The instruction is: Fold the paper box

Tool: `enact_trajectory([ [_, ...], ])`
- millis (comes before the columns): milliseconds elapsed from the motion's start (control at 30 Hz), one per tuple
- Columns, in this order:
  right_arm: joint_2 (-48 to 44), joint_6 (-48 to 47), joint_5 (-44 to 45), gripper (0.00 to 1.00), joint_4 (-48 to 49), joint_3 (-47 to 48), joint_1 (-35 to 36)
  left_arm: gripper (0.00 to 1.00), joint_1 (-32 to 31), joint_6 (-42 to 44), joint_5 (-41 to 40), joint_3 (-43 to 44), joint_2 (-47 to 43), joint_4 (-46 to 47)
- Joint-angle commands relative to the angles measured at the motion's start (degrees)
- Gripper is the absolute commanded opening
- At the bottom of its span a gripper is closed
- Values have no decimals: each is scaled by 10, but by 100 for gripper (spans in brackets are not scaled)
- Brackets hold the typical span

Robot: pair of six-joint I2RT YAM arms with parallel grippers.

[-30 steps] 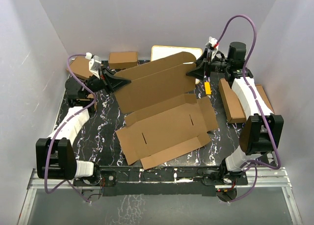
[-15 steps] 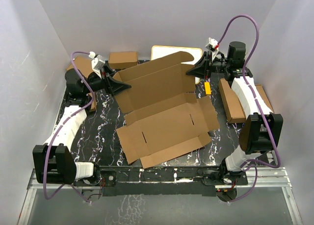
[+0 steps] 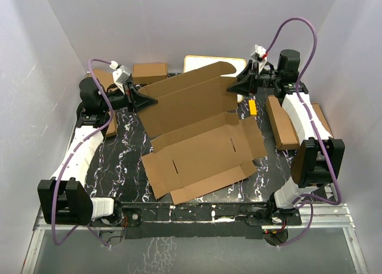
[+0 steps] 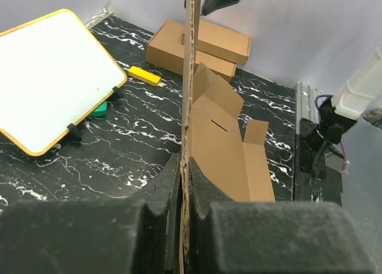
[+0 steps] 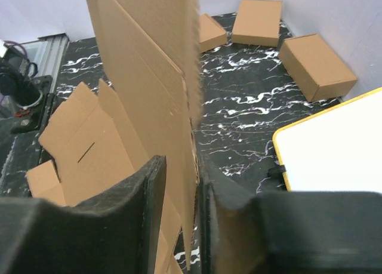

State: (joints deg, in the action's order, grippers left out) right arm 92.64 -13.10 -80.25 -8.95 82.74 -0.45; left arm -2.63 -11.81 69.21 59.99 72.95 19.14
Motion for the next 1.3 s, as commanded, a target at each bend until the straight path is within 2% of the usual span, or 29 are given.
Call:
enact_trajectory([
  [0, -4, -7, 43, 52, 19, 47, -7, 0, 2, 25, -47, 4, -31, -16],
  [67, -7, -32, 92, 77, -27, 64, -23, 0, 2, 40, -80, -12, -57, -32],
  [100, -9, -52, 121, 84, -61, 72, -34, 0, 2, 45, -93, -21, -68, -40],
  [133, -10, -78, 150, 86, -98, 81, -44, 0, 2, 50, -115, -30, -81, -48],
  [267, 10, -144, 305, 87, -212, 117, -88, 0, 2, 57, -164, -70, -127, -71],
  [400, 66, -174, 451, 87, -272, 157, -102, 0, 2, 67, -194, -91, -154, -94],
  [533, 160, -140, 479, 79, -331, 204, -87, 0, 2, 88, -209, -84, -159, -128],
  [700, 208, -69, 592, 76, -288, 179, -36, 0, 2, 76, -210, -75, -148, -124],
  [833, 238, -26, 647, 77, -274, 175, -31, 0, 2, 73, -215, -85, -148, -115],
  [900, 240, -17, 641, 76, -269, 165, -31, 0, 2, 69, -219, -94, -147, -104],
  [1000, 223, -28, 578, 76, -268, 138, -30, 0, 2, 64, -223, -101, -144, -86],
  [1167, 135, -107, 350, 77, -292, 66, -32, 0, 2, 84, -215, -109, -136, -55],
  [1233, 101, -133, 224, 77, -285, 21, -30, 0, 2, 84, -199, -112, -135, -32],
  [1267, 90, -140, 196, 78, -280, 4, -28, 0, 2, 79, -192, -115, -135, -16],
])
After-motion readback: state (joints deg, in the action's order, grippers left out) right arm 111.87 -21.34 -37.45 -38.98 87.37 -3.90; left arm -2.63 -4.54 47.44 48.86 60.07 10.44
